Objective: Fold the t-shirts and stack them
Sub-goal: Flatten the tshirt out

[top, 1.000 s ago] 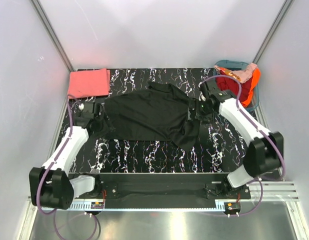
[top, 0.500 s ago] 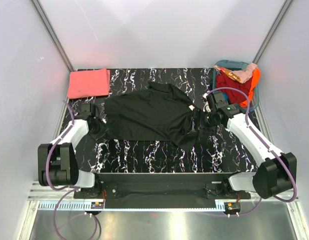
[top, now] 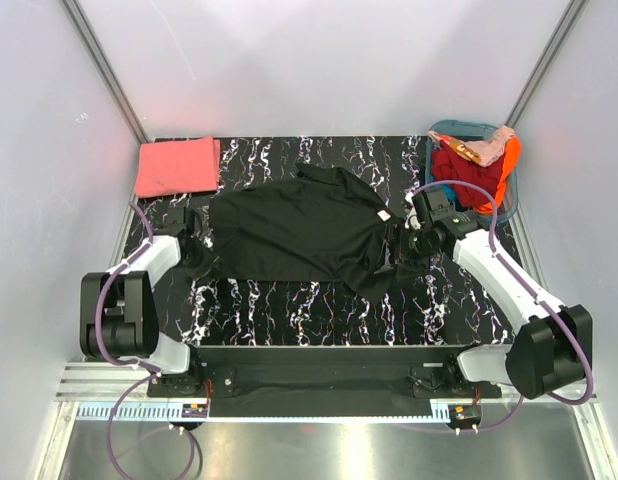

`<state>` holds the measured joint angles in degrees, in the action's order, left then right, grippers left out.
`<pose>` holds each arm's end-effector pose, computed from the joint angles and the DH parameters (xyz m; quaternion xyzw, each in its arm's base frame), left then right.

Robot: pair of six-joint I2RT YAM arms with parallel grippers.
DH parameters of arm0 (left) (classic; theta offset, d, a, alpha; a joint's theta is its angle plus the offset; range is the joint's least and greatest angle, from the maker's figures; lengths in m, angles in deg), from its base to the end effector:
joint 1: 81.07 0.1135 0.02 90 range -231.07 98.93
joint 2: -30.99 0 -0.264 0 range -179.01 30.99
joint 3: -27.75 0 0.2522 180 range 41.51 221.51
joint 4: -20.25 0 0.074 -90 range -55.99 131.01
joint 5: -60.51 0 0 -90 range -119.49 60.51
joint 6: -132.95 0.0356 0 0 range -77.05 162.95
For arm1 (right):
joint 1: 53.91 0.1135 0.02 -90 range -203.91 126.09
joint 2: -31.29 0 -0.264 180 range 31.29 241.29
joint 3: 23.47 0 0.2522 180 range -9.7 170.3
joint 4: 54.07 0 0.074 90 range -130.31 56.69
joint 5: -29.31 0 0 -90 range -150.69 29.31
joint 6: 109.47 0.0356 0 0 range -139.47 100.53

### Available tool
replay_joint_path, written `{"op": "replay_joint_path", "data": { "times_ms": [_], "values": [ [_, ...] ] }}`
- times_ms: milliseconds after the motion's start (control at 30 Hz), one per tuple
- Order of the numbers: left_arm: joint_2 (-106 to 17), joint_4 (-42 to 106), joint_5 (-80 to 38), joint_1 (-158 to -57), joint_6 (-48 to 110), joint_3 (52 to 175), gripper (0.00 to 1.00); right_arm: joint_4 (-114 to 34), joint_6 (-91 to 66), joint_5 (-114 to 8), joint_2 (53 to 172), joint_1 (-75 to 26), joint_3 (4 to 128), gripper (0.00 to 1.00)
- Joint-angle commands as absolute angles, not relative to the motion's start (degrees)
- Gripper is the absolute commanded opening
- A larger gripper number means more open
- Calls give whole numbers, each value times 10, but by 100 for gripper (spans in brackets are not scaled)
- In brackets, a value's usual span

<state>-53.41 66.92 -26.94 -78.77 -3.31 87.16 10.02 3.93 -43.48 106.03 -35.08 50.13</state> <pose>0.2572 0.0087 0.1657 -0.4026 0.9011 -0.0800 0.1395 0.2312 0.0900 0.2651 0.0064 0.9662 0.2127 0.1452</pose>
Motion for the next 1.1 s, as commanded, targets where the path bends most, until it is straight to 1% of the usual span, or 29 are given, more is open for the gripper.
{"op": "replay_joint_path", "data": {
  "times_ms": [0,33,100,133,233,267,300,333,400,433,467,567,600,667,733,800,933,1067],
  "values": [
    [-548,642,-278,-784,-43,871,38,85,41,-426,1057,-351,503,69],
    [-552,642,-280,-784,-42,872,31,82,43,-422,1057,-352,500,67],
    [-556,639,-284,-784,-36,874,24,79,49,-414,1056,-352,482,63],
    [-555,640,-290,-783,-29,875,18,72,51,-400,1056,-352,460,63],
    [-551,640,-293,-783,-20,873,8,59,56,-387,1063,-351,421,62],
    [-550,641,-293,-783,-13,874,1,57,62,-395,1063,-341,409,63],
    [-550,642,-292,-783,-8,874,0,53,64,-399,1063,-336,411,63],
    [-545,642,-291,-783,-5,873,0,44,89,-404,1063,-334,410,63],
    [-539,640,-287,-783,3,871,0,43,124,-430,1073,-334,402,58],
    [-536,638,-284,-783,6,869,0,27,154,-426,1078,-334,396,52],
    [-530,640,-283,-783,10,868,0,14,168,-418,1082,-334,377,44],
    [-516,641,-279,-783,16,860,0,-30,187,-407,1106,-334,361,43],
    [-514,640,-278,-783,18,856,0,-34,196,-433,1109,-335,357,41],
    [-508,641,-276,-783,19,850,0,-81,238,-434,1099,-337,324,38],
    [-499,641,-270,-783,20,846,0,-101,268,-433,1099,-337,313,38],
    [-489,639,-269,-783,20,836,0,-112,278,-424,1109,-337,303,41],
    [-485,636,-268,-783,23,833,0,-158,326,-435,1111,-337,263,45],
    [-479,639,-265,-783,26,833,0,-189,354,-427,1126,-338,232,44]
  ]
}}
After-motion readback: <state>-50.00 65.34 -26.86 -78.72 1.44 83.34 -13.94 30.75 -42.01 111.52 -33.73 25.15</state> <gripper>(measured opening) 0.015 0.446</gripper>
